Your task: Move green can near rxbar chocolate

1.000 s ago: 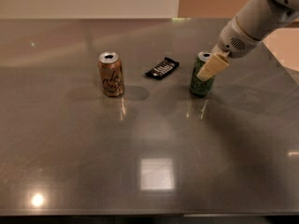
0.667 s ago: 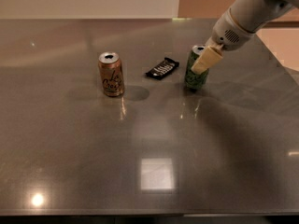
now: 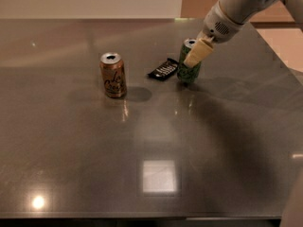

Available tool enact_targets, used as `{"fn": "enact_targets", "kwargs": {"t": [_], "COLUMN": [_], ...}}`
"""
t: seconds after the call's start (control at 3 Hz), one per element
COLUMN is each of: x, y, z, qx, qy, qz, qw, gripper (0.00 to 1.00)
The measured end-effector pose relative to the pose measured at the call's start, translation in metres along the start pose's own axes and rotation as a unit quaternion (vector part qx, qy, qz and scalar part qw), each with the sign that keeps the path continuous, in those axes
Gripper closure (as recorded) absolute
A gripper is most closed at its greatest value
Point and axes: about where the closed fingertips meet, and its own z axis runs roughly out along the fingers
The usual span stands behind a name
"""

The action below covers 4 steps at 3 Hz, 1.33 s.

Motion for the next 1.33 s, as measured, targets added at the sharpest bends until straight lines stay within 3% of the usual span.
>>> {"fn": "enact_targets", "kwargs": {"t": [0.33, 1.33], "x": [-0.004, -0.008], "y": [-0.004, -0.007], "z": [0.012, 0.027], "qx": [-0.012, -0.033], "qy": [0.004, -0.002], "qz": [-0.002, 0.000], "qw": [0.9999, 0.9994], "gripper": [0.84, 0.13]}}
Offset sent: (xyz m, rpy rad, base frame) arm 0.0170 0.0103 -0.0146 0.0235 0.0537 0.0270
